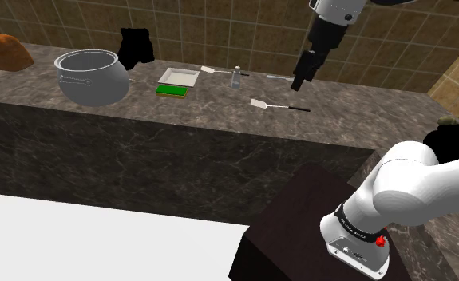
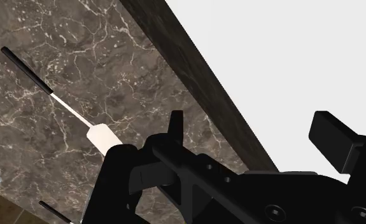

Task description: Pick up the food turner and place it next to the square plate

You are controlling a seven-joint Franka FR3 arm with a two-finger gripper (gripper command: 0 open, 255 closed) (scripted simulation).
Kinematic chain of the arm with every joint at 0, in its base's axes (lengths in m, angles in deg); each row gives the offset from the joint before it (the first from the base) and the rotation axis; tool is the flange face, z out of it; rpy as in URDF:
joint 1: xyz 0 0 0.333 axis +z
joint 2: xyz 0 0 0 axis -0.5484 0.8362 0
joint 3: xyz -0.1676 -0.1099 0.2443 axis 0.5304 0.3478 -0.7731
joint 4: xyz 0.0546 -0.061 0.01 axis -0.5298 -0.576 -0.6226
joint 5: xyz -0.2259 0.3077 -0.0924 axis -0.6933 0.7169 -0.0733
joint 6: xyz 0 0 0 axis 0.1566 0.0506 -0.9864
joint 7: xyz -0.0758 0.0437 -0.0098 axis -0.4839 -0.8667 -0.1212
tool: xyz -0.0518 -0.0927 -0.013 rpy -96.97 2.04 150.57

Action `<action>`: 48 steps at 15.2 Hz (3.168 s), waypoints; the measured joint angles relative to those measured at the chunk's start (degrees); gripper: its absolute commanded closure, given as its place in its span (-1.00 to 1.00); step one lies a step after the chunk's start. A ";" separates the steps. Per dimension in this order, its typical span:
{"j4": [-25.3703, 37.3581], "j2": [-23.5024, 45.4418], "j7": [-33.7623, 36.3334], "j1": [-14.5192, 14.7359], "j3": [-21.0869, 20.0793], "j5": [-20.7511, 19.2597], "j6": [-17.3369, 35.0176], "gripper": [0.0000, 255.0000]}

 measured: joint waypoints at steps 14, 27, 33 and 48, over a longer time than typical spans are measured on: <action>-2.31 12.94 -24.17 -0.11 14.35 -8.60 12.30 -1.00; 9.39 40.81 -52.19 1.81 27.23 -5.55 25.62 -1.00; 15.42 52.24 -62.20 0.53 28.35 -0.40 29.26 -1.00; 13.44 55.27 -63.99 -0.19 28.14 1.49 33.89 1.00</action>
